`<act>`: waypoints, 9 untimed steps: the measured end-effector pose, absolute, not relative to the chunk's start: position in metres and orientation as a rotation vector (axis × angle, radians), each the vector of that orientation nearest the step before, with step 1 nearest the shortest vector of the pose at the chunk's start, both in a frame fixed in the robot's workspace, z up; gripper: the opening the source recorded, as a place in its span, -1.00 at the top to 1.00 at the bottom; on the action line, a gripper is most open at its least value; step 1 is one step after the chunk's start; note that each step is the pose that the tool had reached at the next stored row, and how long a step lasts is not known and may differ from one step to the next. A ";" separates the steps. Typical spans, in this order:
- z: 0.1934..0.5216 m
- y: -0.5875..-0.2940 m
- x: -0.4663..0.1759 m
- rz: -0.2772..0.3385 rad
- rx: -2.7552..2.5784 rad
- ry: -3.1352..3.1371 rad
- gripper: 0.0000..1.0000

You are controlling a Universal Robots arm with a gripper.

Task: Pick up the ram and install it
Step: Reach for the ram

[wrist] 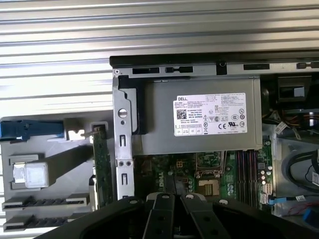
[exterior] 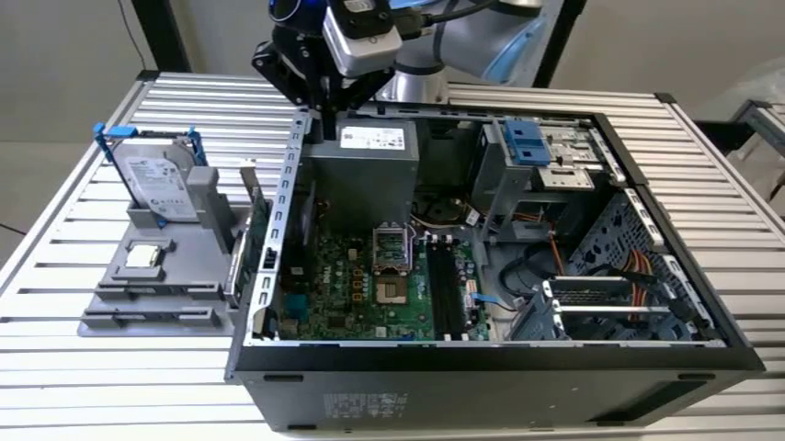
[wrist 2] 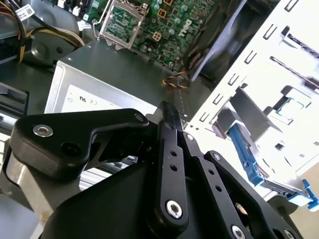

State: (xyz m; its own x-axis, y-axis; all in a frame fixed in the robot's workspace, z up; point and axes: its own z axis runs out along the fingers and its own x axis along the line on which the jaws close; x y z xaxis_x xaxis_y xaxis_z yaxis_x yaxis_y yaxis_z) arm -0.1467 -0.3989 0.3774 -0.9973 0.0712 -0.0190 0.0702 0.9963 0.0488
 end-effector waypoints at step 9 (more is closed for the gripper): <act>0.377 -0.399 -0.156 0.075 0.110 3.118 1.00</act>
State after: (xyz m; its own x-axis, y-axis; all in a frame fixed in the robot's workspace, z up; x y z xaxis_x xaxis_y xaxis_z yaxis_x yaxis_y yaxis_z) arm -0.1561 -0.3990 0.3775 -0.9973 0.0712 -0.0190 0.0702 0.9963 0.0487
